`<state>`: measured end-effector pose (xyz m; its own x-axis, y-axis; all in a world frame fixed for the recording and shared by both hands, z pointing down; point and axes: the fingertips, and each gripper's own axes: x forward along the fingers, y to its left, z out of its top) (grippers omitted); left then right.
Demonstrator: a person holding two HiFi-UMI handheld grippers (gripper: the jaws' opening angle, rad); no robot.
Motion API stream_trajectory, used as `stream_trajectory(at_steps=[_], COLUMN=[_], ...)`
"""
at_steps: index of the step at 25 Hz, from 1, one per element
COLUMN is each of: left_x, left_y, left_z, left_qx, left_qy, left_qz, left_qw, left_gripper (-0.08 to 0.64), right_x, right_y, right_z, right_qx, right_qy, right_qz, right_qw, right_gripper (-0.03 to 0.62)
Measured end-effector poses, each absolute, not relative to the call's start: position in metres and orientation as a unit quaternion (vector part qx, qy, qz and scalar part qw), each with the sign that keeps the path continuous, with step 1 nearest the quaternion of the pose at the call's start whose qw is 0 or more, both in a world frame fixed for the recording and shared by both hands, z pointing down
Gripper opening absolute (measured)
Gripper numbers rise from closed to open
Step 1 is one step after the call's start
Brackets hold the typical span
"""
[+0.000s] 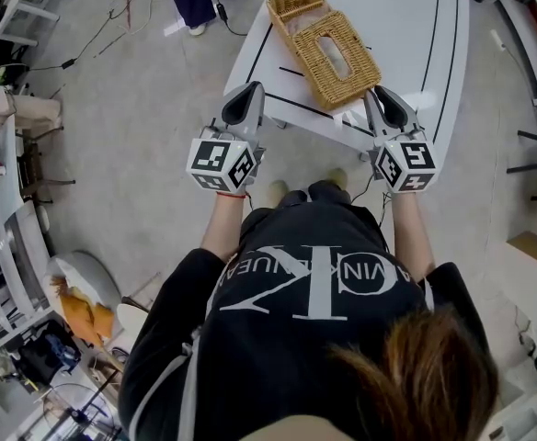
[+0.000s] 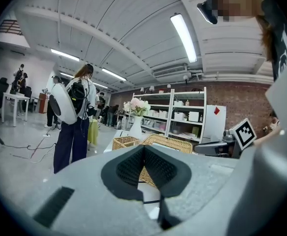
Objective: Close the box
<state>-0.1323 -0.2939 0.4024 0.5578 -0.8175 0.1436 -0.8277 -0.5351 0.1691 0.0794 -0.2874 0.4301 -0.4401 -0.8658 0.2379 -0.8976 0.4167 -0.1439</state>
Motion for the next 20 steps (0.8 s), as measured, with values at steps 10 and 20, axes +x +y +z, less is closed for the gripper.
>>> stream_trajectory(at_steps=[10,20], left_x=[-0.121,-0.114], left_y=[-0.294,-0.293], left_z=[0.404,0.403], left_qx=[0.879,0.874], left_qy=[-0.462,-0.472], left_qz=[0.025,0.025], left_qw=[0.112,0.11], left_gripper=[0.011,0.011], right_x=[0.083,0.103], right_y=[-0.29,-0.29], right_z=[0.437,0.439], right_qx=[0.523,0.527], right_qy=[-0.84,-0.837], right_qz=[0.127,0.126], right_qw=[0.071,0.076], right_gripper=[0.06,0.049])
